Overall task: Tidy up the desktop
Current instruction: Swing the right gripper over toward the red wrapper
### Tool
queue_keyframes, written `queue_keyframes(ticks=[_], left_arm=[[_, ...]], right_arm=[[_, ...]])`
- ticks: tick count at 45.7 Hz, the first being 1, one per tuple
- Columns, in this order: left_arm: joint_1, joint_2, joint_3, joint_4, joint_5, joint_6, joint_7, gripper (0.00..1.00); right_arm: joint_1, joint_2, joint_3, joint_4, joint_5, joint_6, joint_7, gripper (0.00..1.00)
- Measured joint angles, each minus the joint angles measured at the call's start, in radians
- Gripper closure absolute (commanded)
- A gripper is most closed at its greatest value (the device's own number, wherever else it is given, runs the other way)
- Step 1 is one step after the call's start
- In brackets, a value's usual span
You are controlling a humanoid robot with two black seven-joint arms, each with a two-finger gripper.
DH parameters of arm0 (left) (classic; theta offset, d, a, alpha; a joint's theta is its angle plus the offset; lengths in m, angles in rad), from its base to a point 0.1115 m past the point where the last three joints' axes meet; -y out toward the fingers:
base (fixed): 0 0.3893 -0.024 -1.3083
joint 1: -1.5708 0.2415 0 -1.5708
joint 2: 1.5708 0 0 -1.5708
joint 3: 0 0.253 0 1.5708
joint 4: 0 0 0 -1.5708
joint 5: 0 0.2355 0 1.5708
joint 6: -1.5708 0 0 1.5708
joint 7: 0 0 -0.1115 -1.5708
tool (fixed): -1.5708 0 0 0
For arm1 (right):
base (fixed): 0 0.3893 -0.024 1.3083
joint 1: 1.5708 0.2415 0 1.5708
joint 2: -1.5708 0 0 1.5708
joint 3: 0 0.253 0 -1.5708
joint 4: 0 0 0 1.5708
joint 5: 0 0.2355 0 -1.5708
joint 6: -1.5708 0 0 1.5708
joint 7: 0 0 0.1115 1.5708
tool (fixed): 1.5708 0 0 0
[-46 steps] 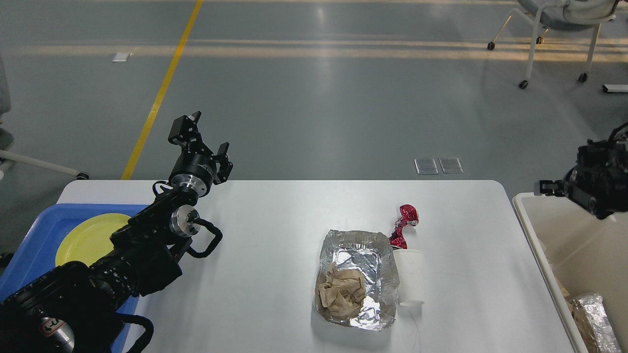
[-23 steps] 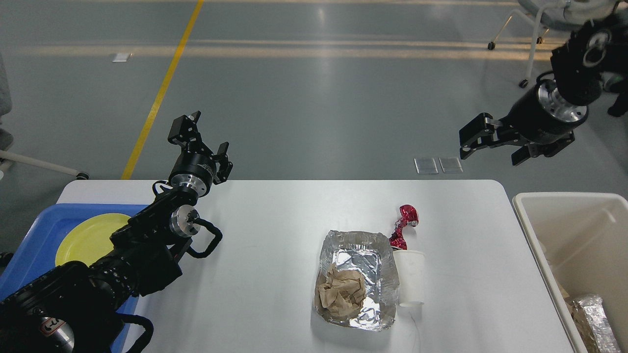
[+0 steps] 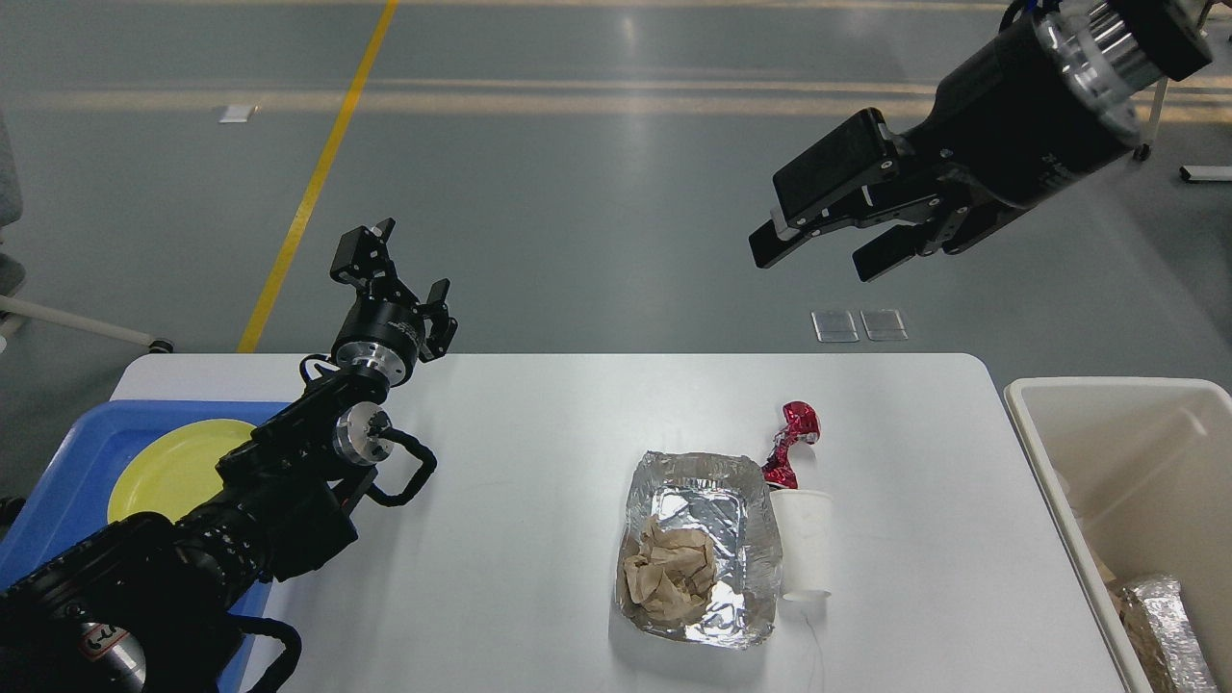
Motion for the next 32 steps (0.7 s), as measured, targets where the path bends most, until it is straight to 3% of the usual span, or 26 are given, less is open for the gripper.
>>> queue_keyframes(ticks=[12, 19, 32], left_arm=[[0.000, 0.000, 0.000, 0.000, 0.000, 0.000, 0.000, 0.00], [0.000, 0.000, 0.000, 0.000, 0.000, 0.000, 0.000, 0.00], [0.000, 0.000, 0.000, 0.000, 0.000, 0.000, 0.000, 0.00]], right_arm=[[-0.039, 0.043, 0.006, 0.003, 0.005, 0.000, -0.005, 0.00], [-0.190, 0.109, 0.000, -0.064, -0.017, -0.026, -0.048, 0.00], [-0.573, 0.311, -0.012, -0.311, -0.128, -0.441, -0.072, 0.00]])
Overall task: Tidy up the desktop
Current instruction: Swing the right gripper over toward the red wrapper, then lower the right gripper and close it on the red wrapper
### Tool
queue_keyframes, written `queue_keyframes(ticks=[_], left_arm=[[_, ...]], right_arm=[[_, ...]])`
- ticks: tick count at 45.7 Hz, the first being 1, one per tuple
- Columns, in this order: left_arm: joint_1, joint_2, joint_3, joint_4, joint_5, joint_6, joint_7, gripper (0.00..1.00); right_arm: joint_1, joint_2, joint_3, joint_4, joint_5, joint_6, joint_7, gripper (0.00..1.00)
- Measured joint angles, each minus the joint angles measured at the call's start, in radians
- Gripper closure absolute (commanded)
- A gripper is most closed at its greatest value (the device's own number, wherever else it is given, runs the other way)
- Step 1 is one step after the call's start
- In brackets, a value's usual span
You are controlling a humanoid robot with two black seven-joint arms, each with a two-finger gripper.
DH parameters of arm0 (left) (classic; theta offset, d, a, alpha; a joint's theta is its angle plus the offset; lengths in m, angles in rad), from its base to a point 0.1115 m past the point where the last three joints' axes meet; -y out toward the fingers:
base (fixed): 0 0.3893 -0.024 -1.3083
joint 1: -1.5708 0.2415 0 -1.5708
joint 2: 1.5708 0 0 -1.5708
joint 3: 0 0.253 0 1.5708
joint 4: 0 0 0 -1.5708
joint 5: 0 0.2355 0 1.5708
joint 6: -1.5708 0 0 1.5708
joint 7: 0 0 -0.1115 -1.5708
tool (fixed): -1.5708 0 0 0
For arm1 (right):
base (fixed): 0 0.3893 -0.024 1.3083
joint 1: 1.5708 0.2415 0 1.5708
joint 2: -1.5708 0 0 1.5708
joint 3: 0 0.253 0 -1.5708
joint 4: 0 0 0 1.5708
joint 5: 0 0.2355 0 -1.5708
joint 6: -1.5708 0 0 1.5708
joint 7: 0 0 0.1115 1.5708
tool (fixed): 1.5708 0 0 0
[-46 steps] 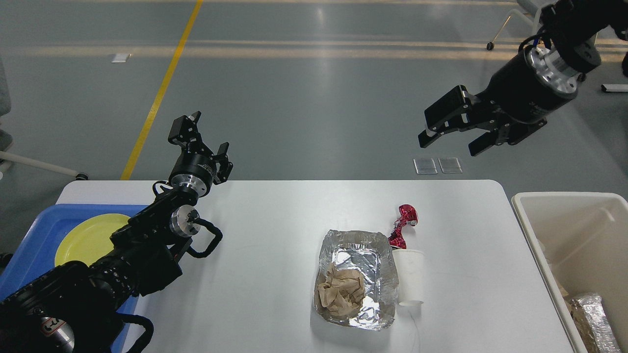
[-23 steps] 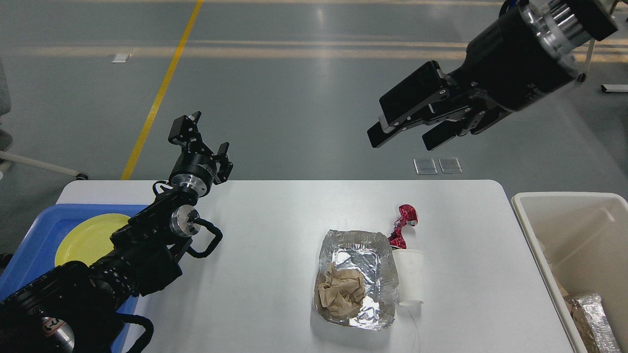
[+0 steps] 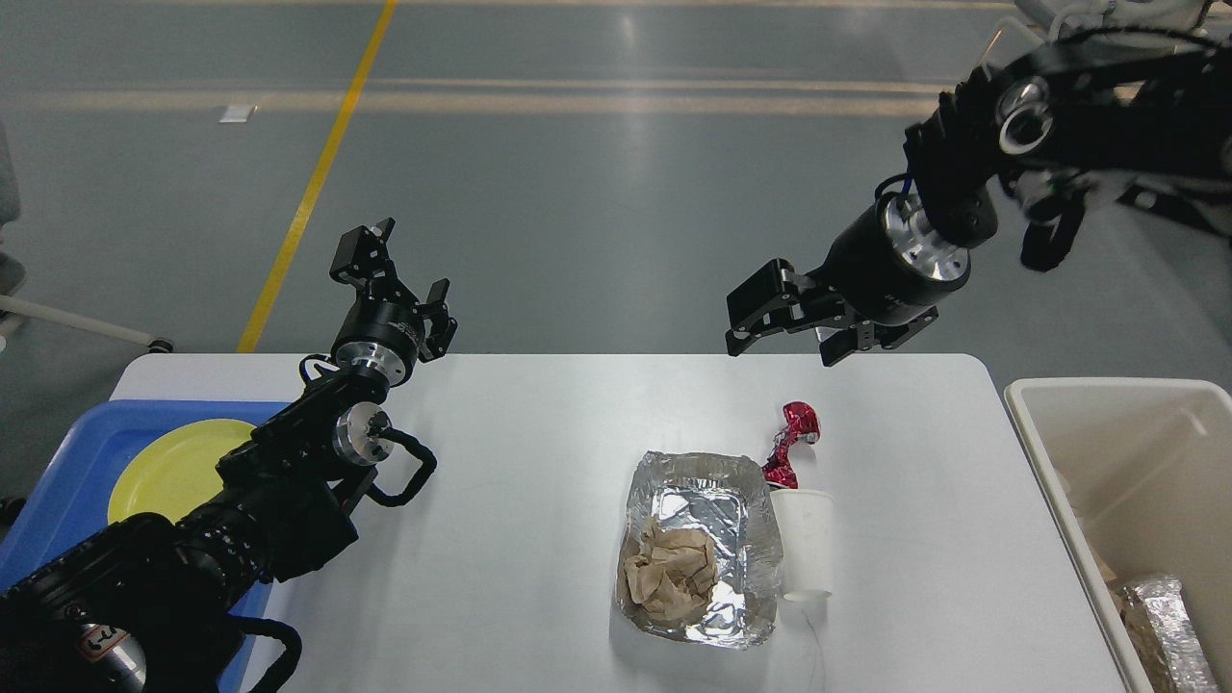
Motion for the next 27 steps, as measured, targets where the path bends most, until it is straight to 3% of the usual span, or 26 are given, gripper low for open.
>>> queue_keyframes(ticks=[8, 12, 27], left_arm=[[0.000, 0.000, 0.000, 0.000, 0.000, 0.000, 0.000, 0.00], [0.000, 0.000, 0.000, 0.000, 0.000, 0.000, 0.000, 0.00], [0.000, 0.000, 0.000, 0.000, 0.000, 0.000, 0.000, 0.00]], right_arm=[[-0.220, 0.140, -0.045, -0.219, -0.058, -0.278, 0.002, 0.00], [-0.306, 0.183, -0.055, -0.304, -0.063, -0.364, 0.004, 0.00], [-0.501, 0.307, -0.095, -0.554, -0.079, -0.459, 0.009, 0.00]])
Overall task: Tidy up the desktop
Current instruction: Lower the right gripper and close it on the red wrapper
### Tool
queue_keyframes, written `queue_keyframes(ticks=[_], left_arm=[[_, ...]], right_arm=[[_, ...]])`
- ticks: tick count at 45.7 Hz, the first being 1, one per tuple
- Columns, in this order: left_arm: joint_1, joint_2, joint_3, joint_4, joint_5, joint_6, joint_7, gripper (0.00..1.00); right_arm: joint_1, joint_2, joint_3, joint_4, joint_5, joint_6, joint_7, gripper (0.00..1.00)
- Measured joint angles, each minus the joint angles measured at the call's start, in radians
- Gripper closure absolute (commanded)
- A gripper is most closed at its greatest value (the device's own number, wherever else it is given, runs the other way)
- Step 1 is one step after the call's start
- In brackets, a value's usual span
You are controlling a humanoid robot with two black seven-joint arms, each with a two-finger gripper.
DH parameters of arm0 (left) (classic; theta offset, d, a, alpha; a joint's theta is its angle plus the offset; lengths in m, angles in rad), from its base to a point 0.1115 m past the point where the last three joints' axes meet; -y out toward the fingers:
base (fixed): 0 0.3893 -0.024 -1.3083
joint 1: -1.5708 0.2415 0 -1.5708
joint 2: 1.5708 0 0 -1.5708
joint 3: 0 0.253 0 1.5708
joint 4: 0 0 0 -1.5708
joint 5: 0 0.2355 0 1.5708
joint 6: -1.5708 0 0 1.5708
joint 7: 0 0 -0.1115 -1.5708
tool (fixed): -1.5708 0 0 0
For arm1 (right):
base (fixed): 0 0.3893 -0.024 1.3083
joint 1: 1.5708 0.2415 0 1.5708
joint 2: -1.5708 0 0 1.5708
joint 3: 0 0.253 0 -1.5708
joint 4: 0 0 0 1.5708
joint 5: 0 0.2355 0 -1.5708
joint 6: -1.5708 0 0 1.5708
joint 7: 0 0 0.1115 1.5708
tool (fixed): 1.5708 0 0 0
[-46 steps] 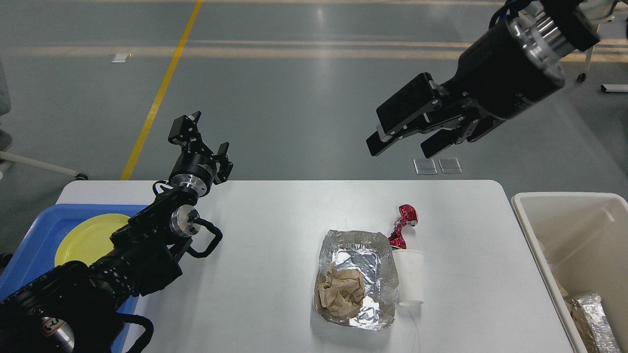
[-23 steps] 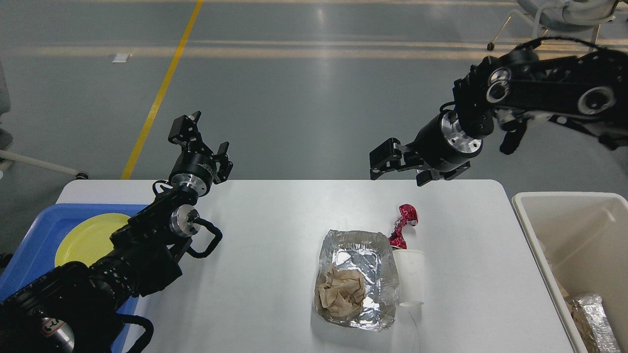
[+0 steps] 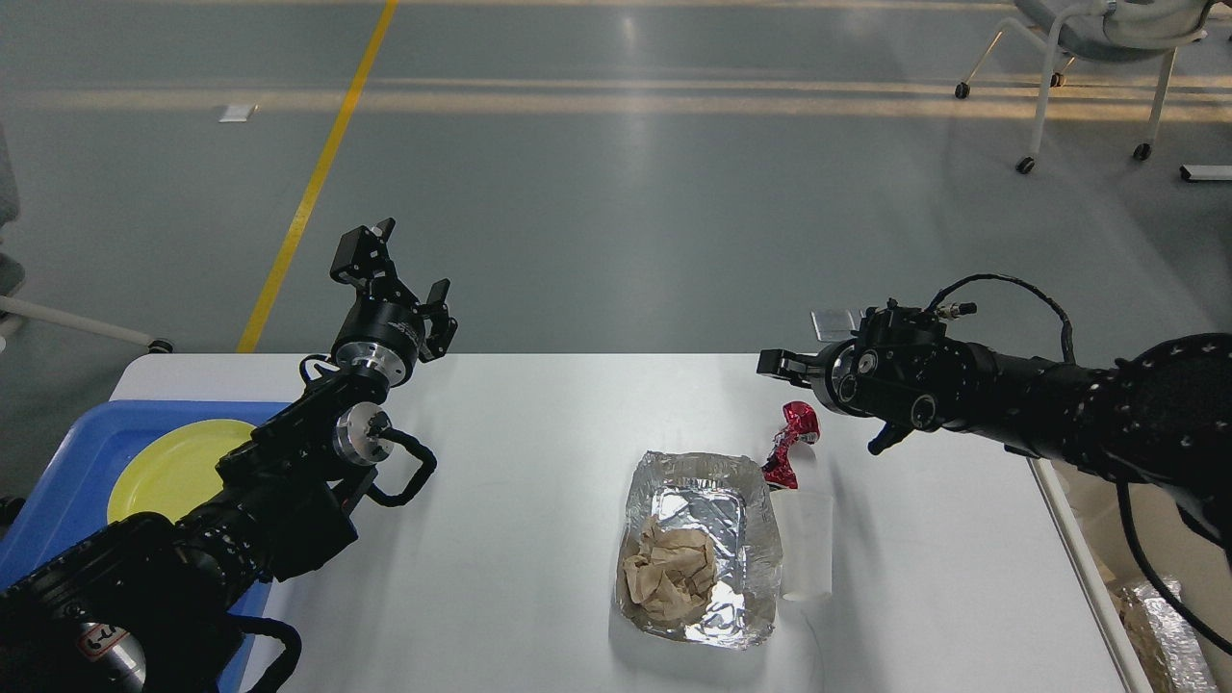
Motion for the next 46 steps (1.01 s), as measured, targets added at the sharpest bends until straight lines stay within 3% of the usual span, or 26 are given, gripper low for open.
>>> queue_keyframes(ticks=[8, 30, 46], left_arm=[[0.000, 0.000, 0.000, 0.000, 0.000, 0.000, 0.000, 0.00], [0.000, 0.000, 0.000, 0.000, 0.000, 0.000, 0.000, 0.00], [0.000, 0.000, 0.000, 0.000, 0.000, 0.000, 0.000, 0.00]], right_arm=[[-0.075, 0.054, -0.076, -0.101, -0.007, -0.053, 0.008, 0.00], [-0.181, 0.129, -0.077, -0.183, -0.005, -0.147, 0.011, 0.04], [-0.209, 0.147, -0.074, -0.206, -0.001, -0.156, 0.012, 0.05]])
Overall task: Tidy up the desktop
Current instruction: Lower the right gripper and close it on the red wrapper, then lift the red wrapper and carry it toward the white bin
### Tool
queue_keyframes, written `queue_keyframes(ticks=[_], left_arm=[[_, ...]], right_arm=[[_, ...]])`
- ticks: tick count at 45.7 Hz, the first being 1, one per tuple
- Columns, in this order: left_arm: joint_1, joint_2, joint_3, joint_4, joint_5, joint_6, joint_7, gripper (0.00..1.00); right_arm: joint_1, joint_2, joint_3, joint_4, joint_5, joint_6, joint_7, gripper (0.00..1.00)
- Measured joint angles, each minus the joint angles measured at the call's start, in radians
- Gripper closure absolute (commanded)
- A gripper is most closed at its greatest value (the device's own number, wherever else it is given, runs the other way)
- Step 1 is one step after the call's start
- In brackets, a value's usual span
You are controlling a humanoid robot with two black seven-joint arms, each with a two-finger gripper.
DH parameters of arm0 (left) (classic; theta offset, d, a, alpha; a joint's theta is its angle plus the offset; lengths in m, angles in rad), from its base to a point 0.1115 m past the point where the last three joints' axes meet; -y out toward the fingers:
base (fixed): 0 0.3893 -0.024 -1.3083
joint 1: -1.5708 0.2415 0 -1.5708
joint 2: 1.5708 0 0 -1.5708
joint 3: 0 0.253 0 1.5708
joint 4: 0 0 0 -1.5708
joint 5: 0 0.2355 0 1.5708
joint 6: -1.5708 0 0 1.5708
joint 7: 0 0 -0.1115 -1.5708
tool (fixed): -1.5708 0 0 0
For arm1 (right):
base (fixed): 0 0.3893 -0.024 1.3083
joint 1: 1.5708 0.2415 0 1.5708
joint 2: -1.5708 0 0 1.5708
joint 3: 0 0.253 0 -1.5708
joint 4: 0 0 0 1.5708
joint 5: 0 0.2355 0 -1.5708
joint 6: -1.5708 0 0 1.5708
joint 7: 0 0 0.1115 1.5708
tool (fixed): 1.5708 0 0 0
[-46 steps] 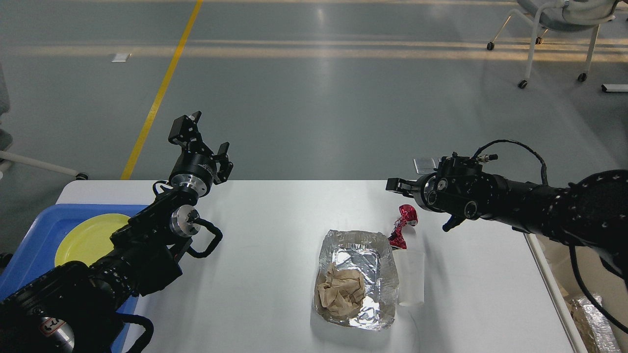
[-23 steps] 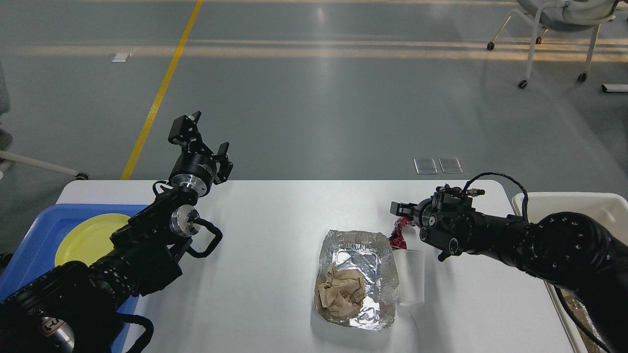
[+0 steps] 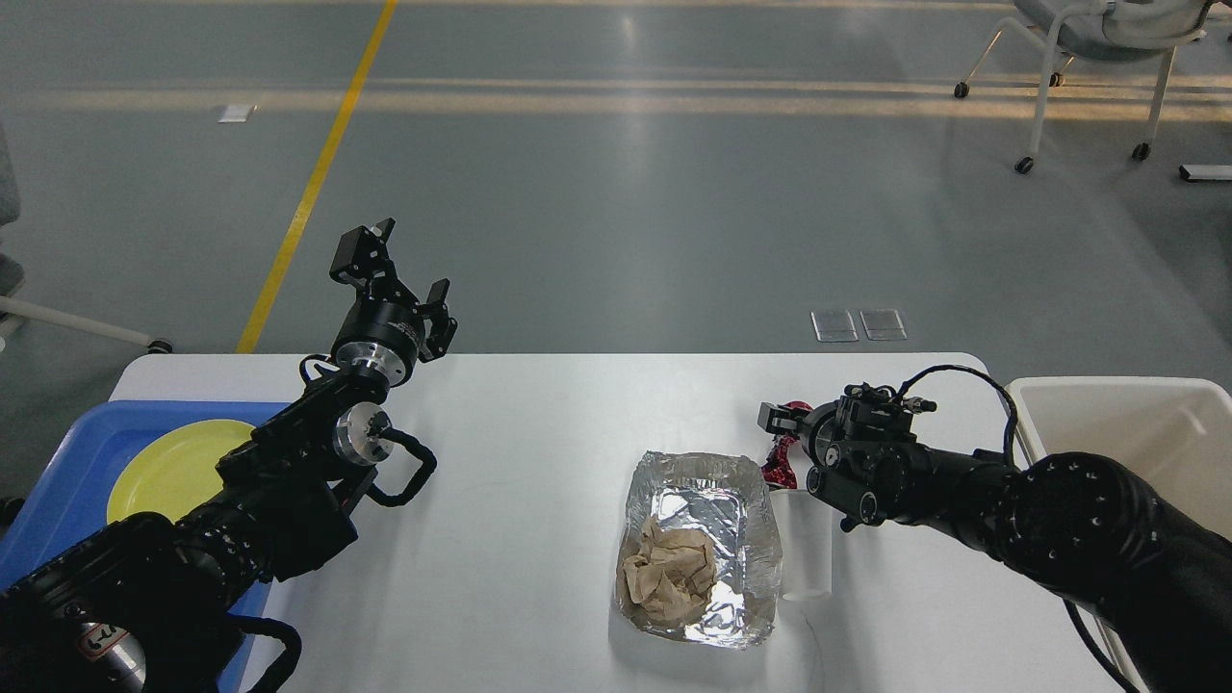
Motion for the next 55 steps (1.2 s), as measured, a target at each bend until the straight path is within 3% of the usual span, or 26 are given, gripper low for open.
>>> queue_keyframes(ticks=[15, 17, 20, 22, 27, 29, 31, 55], left_arm=[[0.000, 0.000, 0.000, 0.000, 0.000, 0.000, 0.000, 0.00], [0.000, 0.000, 0.000, 0.000, 0.000, 0.000, 0.000, 0.00], [0.000, 0.000, 0.000, 0.000, 0.000, 0.000, 0.000, 0.00], [0.000, 0.000, 0.000, 0.000, 0.000, 0.000, 0.000, 0.00], [0.000, 0.000, 0.000, 0.000, 0.000, 0.000, 0.000, 0.00], [0.000, 0.000, 0.000, 0.000, 0.000, 0.000, 0.000, 0.00], [0.000, 0.000, 0.000, 0.000, 0.000, 0.000, 0.000, 0.00], [0.000, 0.000, 0.000, 0.000, 0.000, 0.000, 0.000, 0.00]], right_arm=[[-0.005, 0.006, -0.007, 0.029, 0.001, 0.024, -0.001, 0.06], [-0.004, 0.008, -0.008, 0.034, 0.001, 0.033, -0.001, 0.18], [-0.003, 0.009, -0.008, 0.036, 0.001, 0.045, -0.002, 0.55], [-0.003, 0.009, -0.009, 0.036, 0.001, 0.050, -0.002, 0.73], [-0.005, 0.010, -0.008, 0.035, 0.001, 0.057, -0.002, 0.78], [-0.007, 0.011, -0.008, 0.034, 0.001, 0.058, -0.002, 0.85], [-0.012, 0.012, -0.008, 0.031, 0.001, 0.058, -0.001, 1.00], [-0.001, 0.006, -0.011, 0.031, 0.001, 0.058, -0.001, 1.00]])
